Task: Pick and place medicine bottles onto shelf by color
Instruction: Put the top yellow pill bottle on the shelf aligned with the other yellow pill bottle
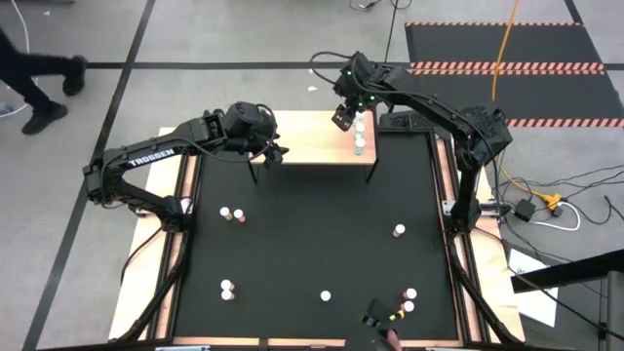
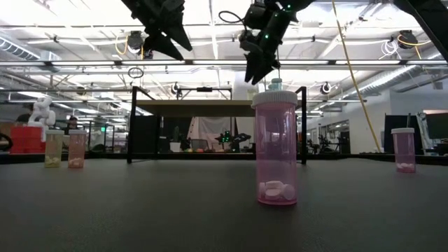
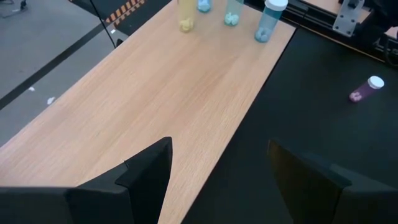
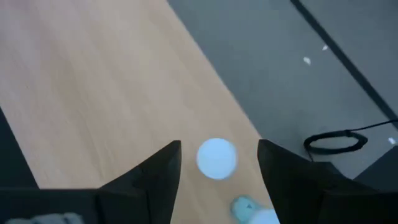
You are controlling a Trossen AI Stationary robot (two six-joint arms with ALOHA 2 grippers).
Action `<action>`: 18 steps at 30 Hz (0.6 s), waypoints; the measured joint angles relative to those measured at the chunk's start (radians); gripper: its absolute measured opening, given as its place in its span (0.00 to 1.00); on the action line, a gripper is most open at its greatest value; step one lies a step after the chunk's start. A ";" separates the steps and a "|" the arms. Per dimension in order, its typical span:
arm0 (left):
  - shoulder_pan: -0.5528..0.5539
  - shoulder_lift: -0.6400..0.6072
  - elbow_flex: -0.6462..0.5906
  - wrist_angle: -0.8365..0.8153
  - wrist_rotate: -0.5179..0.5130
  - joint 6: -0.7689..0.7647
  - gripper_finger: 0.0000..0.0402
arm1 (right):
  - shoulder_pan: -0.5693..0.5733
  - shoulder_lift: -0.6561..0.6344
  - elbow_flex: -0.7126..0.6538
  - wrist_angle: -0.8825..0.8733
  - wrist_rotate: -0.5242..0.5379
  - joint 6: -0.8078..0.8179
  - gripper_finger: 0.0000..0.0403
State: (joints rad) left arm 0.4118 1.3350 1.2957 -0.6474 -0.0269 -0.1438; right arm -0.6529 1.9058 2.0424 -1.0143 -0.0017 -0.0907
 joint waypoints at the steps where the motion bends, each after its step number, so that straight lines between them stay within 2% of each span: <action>1: 0.000 0.000 0.000 0.000 0.000 -0.002 0.66 | 0.000 -0.009 0.000 0.001 0.000 -0.001 0.52; 15: -0.005 0.000 0.000 0.006 0.000 -0.054 0.66 | 0.076 -0.252 0.001 0.140 -0.001 -0.162 0.52; 18: -0.021 0.000 0.000 0.025 0.000 -0.061 0.66 | 0.091 -0.314 -0.052 0.148 -0.003 -0.177 0.52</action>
State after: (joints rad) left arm 0.3906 1.3350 1.2953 -0.6220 -0.0265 -0.2053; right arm -0.5615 1.5921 1.9901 -0.8667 -0.0048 -0.2676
